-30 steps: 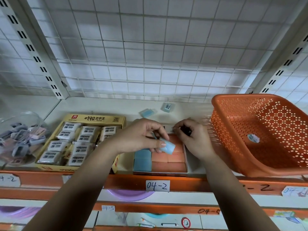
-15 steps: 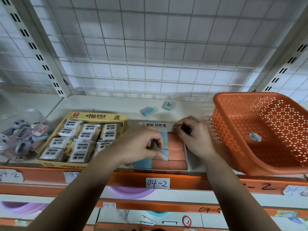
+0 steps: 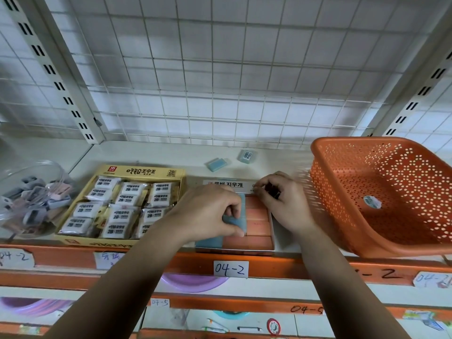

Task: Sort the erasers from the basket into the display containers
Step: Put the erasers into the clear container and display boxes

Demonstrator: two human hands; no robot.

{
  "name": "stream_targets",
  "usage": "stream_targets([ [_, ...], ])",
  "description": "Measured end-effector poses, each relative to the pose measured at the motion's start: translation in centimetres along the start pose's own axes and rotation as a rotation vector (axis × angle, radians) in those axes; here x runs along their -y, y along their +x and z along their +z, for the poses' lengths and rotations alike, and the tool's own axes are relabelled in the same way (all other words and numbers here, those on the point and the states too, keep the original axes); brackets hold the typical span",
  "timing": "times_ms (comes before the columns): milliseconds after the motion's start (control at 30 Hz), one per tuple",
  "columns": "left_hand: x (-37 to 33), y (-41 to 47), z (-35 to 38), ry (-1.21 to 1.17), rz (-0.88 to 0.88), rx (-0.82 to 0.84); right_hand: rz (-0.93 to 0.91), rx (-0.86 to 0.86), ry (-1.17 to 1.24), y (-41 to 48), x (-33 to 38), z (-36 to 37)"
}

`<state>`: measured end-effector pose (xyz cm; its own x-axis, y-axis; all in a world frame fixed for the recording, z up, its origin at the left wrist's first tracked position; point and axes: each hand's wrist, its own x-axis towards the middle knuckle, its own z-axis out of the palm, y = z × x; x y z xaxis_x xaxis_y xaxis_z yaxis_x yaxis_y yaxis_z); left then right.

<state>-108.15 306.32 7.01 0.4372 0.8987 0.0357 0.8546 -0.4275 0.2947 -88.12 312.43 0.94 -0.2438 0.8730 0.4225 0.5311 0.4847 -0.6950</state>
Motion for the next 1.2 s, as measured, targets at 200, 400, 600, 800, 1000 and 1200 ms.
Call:
stream_targets([
  [200, 0.7, 0.0, 0.1, 0.005, -0.022, 0.014, 0.010, -0.008, 0.016, -0.1, 0.0, 0.1],
  [400, 2.2, 0.4, -2.2, -0.082, -0.087, -0.114, 0.084, -0.033, 0.085, 0.1, 0.1, 0.0],
  [600, 5.2, 2.2, -4.2, -0.172, -0.217, -0.313, 0.091, 0.027, -0.021, 3.4, 1.3, -0.1],
  [800, 7.0, 3.1, -3.7, -0.238, -0.281, -0.281, 0.145, 0.159, -0.272, 9.4, 0.6, 1.4],
  [1000, 8.8, 4.0, -3.8, -0.208, -0.321, -0.180, 0.131, 0.507, -0.483, 12.0, -1.6, 2.9],
  [1200, 9.3, 5.6, -4.5, -0.183, -0.290, -0.142, 0.209, 0.346, -0.448, 10.9, -2.2, 1.4],
])
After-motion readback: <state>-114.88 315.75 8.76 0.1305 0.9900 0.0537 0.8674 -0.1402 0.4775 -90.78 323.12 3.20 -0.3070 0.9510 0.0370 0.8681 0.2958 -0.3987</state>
